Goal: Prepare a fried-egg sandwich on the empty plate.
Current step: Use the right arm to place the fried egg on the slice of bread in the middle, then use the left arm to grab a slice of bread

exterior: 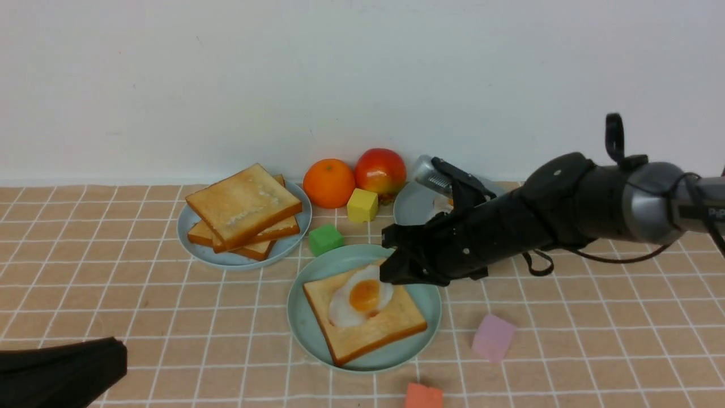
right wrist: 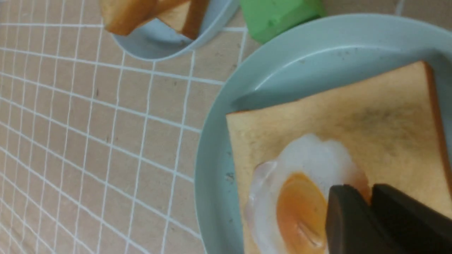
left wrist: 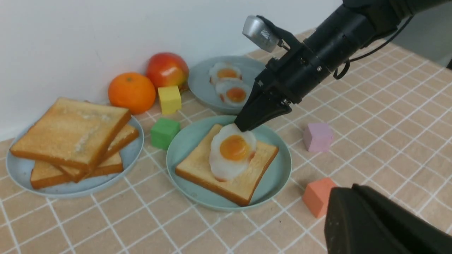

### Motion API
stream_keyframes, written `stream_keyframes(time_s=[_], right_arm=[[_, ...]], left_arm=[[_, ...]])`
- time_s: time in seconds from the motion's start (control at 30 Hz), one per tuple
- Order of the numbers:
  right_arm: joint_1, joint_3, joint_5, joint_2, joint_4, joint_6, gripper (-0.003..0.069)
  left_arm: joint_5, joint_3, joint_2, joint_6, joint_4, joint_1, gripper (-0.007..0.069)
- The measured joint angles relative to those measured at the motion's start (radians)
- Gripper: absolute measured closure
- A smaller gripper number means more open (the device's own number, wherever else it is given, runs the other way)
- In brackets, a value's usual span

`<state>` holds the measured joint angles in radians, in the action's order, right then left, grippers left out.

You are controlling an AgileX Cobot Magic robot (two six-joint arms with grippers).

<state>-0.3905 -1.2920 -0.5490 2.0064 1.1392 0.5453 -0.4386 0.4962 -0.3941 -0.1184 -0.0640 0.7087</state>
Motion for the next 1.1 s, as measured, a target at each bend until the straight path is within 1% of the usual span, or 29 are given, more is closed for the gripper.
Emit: stream_keyframes(time_s=[0.03, 0.07, 0.1, 0.13, 0.17, 0.2, 0.23, 0.27, 0.3, 0.33, 0.37, 0.43, 0.5, 0.53, 0.57, 0.6, 0.63, 0.67, 0.7, 0.73, 0.77, 0.8, 0.83, 0.9, 0.93, 0.97, 1.0, 1.03, 1.1], right_arm=[[0.000, 0.000, 0.001, 0.001, -0.001, -0.005, 0.0503], [0.001, 0.000, -0.001, 0.001, -0.009, -0.028, 0.0435], [0.003, 0.000, -0.006, -0.002, -0.021, -0.036, 0.0396], [0.012, 0.000, -0.026, -0.006, -0.046, -0.048, 0.0316], [0.014, 0.000, -0.030, -0.007, -0.052, -0.050, 0.0316], [0.030, 0.002, -0.061, -0.022, -0.101, -0.065, 0.0253], [0.049, 0.002, -0.095, -0.044, -0.151, -0.085, 0.0211], [0.052, 0.002, -0.095, -0.044, -0.160, -0.085, 0.0205], [0.079, 0.003, -0.147, -0.088, -0.237, -0.125, 0.0177], [0.098, 0.003, -0.182, -0.124, -0.289, -0.153, 0.0172], [0.108, 0.003, -0.204, -0.147, -0.312, -0.170, 0.0173], [0.136, 0.003, -0.280, -0.238, -0.428, -0.222, 0.0202], [0.150, 0.003, -0.376, -0.365, -0.575, -0.286, 0.0274], [0.150, 0.003, -0.406, -0.410, -0.622, -0.309, 0.0309], [0.150, 0.003, -0.420, -0.432, -0.643, -0.322, 0.0328], [0.150, 0.003, -0.447, -0.477, -0.683, -0.347, 0.0368], [0.150, 0.009, -0.475, -0.555, -0.739, -0.389, 0.0441], [0.150, 0.016, -0.482, -0.601, -0.767, -0.409, 0.0484], [0.150, 0.033, -0.486, -0.678, -0.810, -0.439, 0.0565], [0.150, 0.036, -0.486, -0.688, -0.810, -0.442, 0.0565], [0.150, 0.065, -0.490, -0.773, -0.830, -0.469, 0.0635], [0.150, 0.065, -0.490, -0.773, -0.833, -0.469, 0.0642], [0.150, 0.111, -0.495, -0.875, -0.841, -0.482, 0.0669], [0.150, 0.163, -0.502, -0.971, -0.841, -0.490, 0.0670], [0.150, 0.163, -0.502, -0.971, -0.841, -0.490, 0.0670], [0.150, 0.202, -0.512, -1.040, -0.841, -0.492, 0.0666], [0.150, 0.228, -0.517, -1.086, -0.841, -0.494, 0.0663], [0.150, 0.232, -0.517, -1.093, -0.841, -0.494, 0.0663], [0.150, 0.272, -0.522, -1.172, -0.841, -0.495, 0.0658]], left_arm=[[0.000, 0.000, 0.000, 0.000, 0.000, 0.000, 0.0617], [0.000, 0.000, 0.000, 0.000, 0.000, 0.000, 0.0617], [-0.001, 0.000, 0.000, -0.001, 0.000, 0.000, 0.0617], [-0.003, 0.000, 0.000, -0.009, 0.004, 0.000, 0.0615], [-0.005, 0.000, 0.000, -0.011, 0.005, 0.000, 0.0615], [-0.011, 0.000, 0.000, -0.025, 0.014, 0.000, 0.0613], [-0.017, 0.000, -0.001, -0.042, 0.018, 0.000, 0.0611], [-0.017, 0.000, -0.001, -0.045, 0.018, 0.000, 0.0611], [-0.029, 0.000, -0.012, -0.077, 0.020, 0.000, 0.0610], [-0.037, 0.000, -0.028, -0.096, 0.021, 0.000, 0.0610], [-0.042, 0.000, -0.047, -0.107, 0.021, 0.000, 0.0610], [-0.048, 0.000, -0.116, -0.133, 0.022, 0.000, 0.0610], [-0.053, 0.017, -0.215, -0.144, 0.024, 0.000, 0.0610], [-0.057, 0.034, -0.273, -0.145, 0.024, 0.000, 0.0610], [-0.059, 0.043, -0.309, -0.145, 0.024, 0.000, 0.0610], [-0.063, 0.064, -0.347, -0.145, 0.024, 0.000, 0.0611], [-0.069, 0.107, -0.436, -0.136, 0.020, -0.002, 0.0622], [-0.070, 0.134, -0.500, -0.131, 0.017, -0.007, 0.0633], [-0.071, 0.184, -0.576, -0.118, 0.011, -0.022, 0.0638], [-0.071, 0.184, -0.589, -0.118, 0.011, -0.026, 0.0638], [-0.073, 0.254, -0.683, -0.089, 0.010, -0.072, 0.0638], [-0.074, 0.262, -0.694, -0.085, 0.011, -0.072, 0.0638], [-0.083, 0.332, -0.789, -0.034, 0.025, -0.135, 0.0638], [-0.098, 0.426, -0.889, 0.056, 0.053, -0.211, 0.0638], [-0.099, 0.435, -0.889, 0.065, 0.056, -0.219, 0.0638], [-0.102, 0.509, -0.976, 0.150, 0.083, -0.273, 0.0638], [-0.103, 0.554, -1.024, 0.193, 0.091, -0.301, 0.0638], [-0.101, 0.571, -1.034, 0.201, 0.092, -0.310, 0.0638], [-0.095, 0.675, -1.157, 0.284, 0.097, -0.353, 0.0638]])
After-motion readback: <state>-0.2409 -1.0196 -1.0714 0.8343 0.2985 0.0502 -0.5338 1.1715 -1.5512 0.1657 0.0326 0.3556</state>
